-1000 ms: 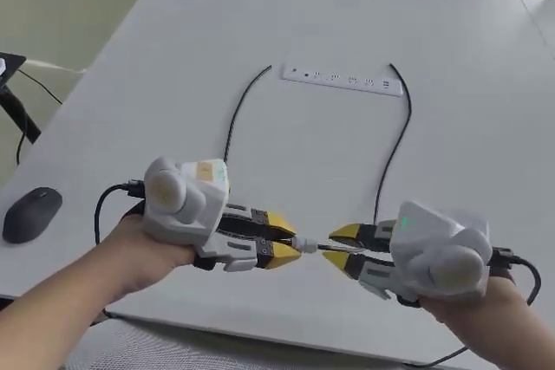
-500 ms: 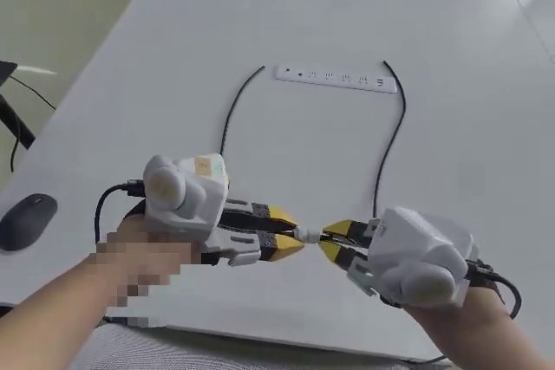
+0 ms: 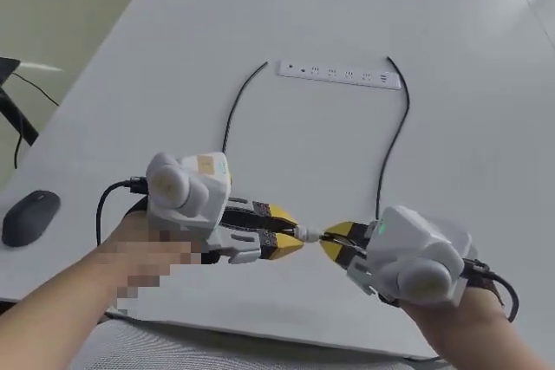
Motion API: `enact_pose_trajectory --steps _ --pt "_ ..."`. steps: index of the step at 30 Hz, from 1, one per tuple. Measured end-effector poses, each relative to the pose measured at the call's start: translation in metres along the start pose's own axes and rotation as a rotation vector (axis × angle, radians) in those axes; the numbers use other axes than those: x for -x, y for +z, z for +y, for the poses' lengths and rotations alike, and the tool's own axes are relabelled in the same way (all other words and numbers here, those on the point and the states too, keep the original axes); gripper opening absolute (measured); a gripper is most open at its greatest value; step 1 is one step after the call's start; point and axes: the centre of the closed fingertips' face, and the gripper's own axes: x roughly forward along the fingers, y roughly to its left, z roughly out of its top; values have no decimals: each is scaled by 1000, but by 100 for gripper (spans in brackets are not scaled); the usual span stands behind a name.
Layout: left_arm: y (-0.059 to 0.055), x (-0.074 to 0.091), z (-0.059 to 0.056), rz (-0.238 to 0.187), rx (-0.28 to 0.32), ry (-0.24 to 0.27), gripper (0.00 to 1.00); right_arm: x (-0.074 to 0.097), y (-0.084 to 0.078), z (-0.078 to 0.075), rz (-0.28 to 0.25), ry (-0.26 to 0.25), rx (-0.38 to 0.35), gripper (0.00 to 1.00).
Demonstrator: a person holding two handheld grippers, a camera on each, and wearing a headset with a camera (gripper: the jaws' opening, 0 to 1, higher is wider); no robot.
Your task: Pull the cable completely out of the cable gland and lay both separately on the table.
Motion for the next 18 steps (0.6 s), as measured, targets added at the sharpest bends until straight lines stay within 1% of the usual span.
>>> enact_pose_trajectory --steps 4,5,6,9,12,15,18 --pt "1 2 3 -1 -3 3 15 -1 -2 -3 0 -6 -21 0" --pt "1 2 4 0 0 4 15 -1 -1 -3 -9 -2 -56 0" --pt "1 2 4 -1 -1 4 15 -1 -1 -4 -19 0 -69 0" --pt "2 4 4 0 -4 8 15 -3 -6 -8 -9 -8 -77 0" --pt "1 5 5 -1 -2 10 15 -3 -9 -11 -12 -16 -110 0" --pt "2 5 6 -5 5 11 15 -2 -13 -16 -6 -31 -120 0" --pt "2 5 6 -7 4 11 15 0 -22 -24 10 -58 -158 0"
